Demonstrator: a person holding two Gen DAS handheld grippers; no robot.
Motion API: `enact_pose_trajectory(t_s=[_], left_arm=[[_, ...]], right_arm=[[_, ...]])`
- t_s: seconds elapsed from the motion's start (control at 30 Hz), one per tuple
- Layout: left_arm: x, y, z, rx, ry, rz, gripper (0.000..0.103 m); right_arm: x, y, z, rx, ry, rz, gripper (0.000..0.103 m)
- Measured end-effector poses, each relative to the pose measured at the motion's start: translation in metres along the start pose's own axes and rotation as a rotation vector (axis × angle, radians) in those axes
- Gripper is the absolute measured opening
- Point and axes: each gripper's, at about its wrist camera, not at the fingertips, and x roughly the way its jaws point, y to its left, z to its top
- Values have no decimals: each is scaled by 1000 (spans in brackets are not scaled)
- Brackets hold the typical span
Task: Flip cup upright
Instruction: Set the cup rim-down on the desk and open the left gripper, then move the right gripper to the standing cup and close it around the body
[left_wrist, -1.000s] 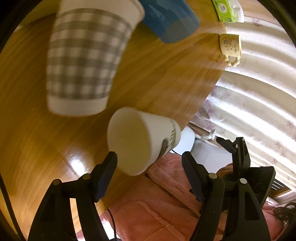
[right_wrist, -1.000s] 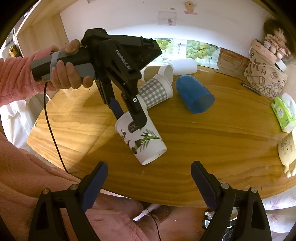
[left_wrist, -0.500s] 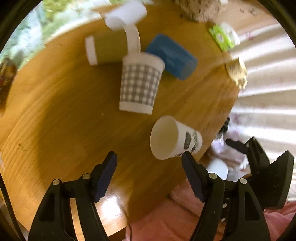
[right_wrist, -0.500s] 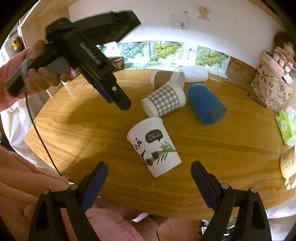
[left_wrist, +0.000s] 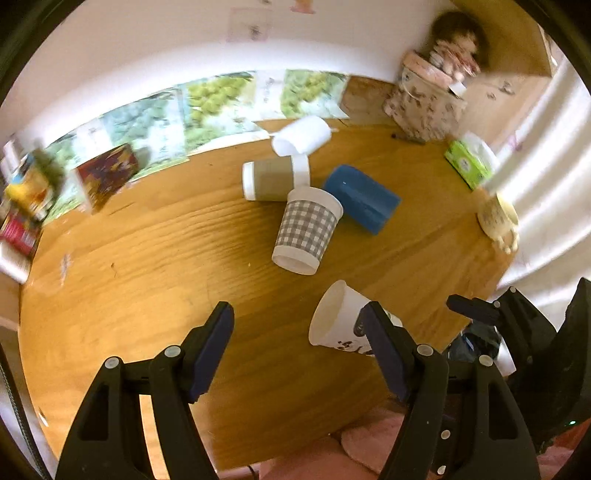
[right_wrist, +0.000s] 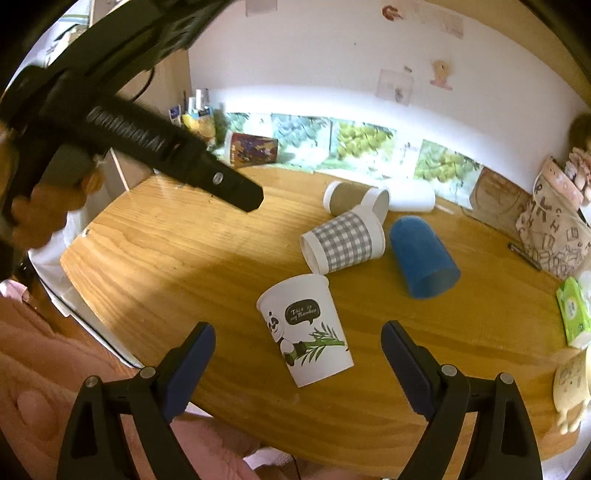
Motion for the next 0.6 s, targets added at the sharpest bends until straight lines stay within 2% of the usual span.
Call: enact_pose_trajectory(t_s=[0.2,0.33,0.47,0.6], left_arm=[[-11,-14,-36,-135,-69,71,76],[-19,-26,-58,-170,-96,113,76],[-29,-36,-78,-248,-133,148,76],[-40,-47,-98,-299,-189,195,76]], right_arm=[[-12,-7,-14,-47,-28,40,92],[-18,-12,-26,-71,-35,72,92],[-22,-16,-37,-90,-31,106,92],[-24,-21,-46,-88,-24,134,92]])
